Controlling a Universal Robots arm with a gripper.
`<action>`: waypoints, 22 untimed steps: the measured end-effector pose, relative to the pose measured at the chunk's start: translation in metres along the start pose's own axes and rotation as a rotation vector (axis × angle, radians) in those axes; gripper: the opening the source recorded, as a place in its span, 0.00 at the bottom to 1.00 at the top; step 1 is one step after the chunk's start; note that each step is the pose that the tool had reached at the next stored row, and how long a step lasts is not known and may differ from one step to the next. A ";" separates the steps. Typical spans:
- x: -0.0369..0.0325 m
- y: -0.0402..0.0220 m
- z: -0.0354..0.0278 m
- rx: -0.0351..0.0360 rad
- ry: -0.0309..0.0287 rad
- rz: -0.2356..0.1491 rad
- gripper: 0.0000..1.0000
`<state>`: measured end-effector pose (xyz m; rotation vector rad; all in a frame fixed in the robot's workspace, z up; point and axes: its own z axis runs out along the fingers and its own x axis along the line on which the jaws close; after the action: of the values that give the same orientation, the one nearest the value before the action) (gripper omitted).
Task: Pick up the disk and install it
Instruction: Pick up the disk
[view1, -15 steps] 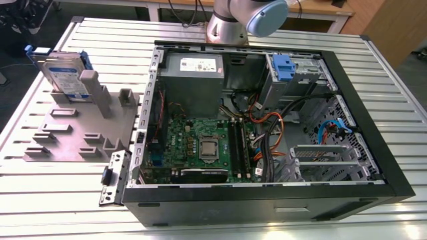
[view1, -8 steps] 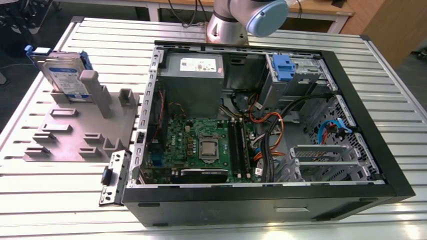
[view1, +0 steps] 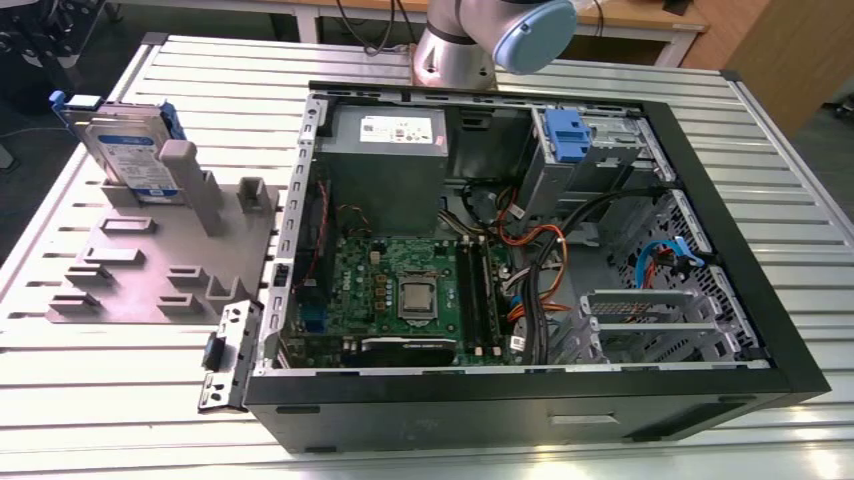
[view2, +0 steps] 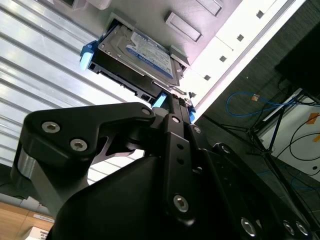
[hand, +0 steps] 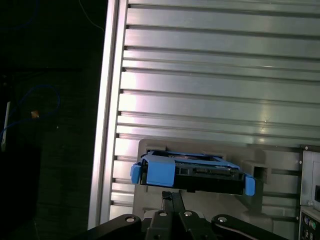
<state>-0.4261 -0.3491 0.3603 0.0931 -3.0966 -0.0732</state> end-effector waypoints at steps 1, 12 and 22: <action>0.0000 0.0000 0.0000 0.0000 0.0000 0.000 0.11; 0.0000 0.0000 0.0000 0.0003 0.0003 -0.007 0.11; 0.0001 0.0000 0.0000 0.0030 0.0035 -0.073 0.11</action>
<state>-0.4262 -0.3492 0.3603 0.2059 -3.0896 -0.0707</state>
